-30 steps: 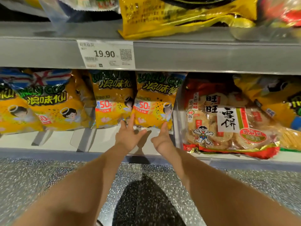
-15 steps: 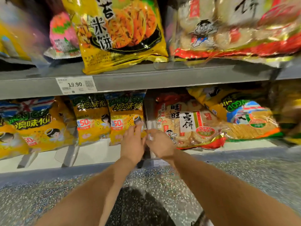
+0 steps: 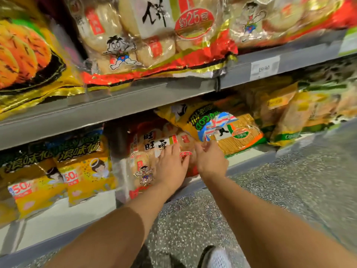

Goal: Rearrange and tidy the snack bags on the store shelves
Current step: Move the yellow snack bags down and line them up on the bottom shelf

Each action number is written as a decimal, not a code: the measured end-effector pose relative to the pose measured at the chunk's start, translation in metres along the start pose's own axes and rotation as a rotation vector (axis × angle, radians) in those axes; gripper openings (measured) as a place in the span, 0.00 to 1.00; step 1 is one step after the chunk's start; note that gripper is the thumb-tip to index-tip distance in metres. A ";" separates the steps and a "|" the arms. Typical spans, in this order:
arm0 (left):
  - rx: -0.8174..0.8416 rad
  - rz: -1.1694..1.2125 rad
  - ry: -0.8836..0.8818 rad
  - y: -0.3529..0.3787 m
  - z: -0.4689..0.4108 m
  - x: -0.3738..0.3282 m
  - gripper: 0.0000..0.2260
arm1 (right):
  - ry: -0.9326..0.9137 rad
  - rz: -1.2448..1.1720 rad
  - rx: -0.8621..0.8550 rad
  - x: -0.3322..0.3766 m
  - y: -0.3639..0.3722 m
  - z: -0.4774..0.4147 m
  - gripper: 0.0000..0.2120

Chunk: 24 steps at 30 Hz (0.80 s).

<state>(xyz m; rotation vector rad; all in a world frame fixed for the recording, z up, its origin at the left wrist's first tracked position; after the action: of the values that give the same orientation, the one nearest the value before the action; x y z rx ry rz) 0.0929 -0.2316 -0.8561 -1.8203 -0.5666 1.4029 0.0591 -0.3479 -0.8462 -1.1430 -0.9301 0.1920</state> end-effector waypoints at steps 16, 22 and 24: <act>0.014 0.071 0.006 0.023 -0.010 0.004 0.36 | -0.024 -0.389 0.053 0.003 0.010 -0.026 0.11; -0.071 0.066 -0.106 -0.008 -0.006 0.031 0.42 | -0.085 -0.581 0.030 0.005 -0.004 -0.007 0.11; -0.112 0.074 -0.128 -0.020 -0.001 0.040 0.44 | -0.028 -0.665 -0.021 0.003 -0.013 -0.005 0.14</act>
<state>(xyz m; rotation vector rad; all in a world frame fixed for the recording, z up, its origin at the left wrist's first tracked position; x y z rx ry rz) 0.1078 -0.1903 -0.8654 -1.8651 -0.6607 1.5739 0.0605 -0.3560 -0.8341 -0.7979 -1.2877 -0.3442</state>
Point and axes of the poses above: each hand's wrist, its own z-axis away from the middle knuckle, its own y-axis out of the palm, x = y × z, the point moved 3 cm from there along -z, towards the middle knuckle, and after that the axes turned 15 degrees about z, right-handed, at the moved point
